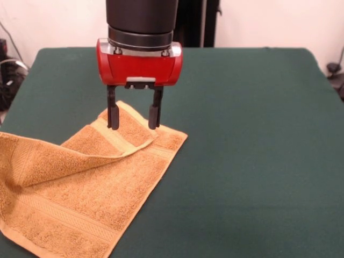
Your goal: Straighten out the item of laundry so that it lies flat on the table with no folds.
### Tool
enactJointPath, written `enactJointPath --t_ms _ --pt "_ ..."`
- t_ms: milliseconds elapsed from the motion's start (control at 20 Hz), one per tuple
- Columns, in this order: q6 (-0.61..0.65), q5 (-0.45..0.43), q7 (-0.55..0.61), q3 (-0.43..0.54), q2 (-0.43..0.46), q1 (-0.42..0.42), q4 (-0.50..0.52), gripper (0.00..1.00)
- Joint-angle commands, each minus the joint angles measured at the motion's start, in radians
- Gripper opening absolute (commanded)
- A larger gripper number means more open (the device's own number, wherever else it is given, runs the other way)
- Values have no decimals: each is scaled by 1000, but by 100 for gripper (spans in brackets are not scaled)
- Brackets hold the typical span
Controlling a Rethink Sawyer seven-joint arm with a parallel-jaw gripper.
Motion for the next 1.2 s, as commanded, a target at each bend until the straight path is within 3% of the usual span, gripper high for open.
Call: enactJointPath --t_ms 50,1200 --pt "-53 7 299 -3 78 48 186 100" --pt "-56 22 286 -7 62 56 220 100"
